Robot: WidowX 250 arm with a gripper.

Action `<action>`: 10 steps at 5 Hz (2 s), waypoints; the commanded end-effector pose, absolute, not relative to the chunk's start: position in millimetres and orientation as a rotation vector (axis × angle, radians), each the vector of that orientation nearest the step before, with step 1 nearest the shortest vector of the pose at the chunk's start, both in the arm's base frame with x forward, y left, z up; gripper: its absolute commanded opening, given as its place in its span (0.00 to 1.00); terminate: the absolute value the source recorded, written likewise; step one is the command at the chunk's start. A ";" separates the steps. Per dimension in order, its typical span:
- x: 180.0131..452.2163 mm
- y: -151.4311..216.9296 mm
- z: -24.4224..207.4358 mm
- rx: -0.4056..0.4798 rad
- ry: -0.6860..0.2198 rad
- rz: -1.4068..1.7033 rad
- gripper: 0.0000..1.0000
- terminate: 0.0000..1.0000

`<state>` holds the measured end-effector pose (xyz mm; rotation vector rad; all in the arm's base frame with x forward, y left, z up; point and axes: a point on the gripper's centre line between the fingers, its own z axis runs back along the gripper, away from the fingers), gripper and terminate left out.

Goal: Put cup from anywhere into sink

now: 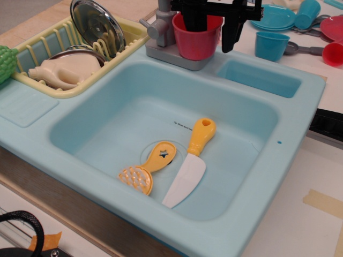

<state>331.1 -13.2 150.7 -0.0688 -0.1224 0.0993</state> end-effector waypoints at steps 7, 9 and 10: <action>237.6 7.3 127.1 -0.065 -0.126 0.359 0.00 0.00; 246.2 15.4 103.6 -0.154 -0.099 0.274 1.00 0.00; 246.2 15.4 103.6 -0.154 -0.099 0.274 1.00 1.00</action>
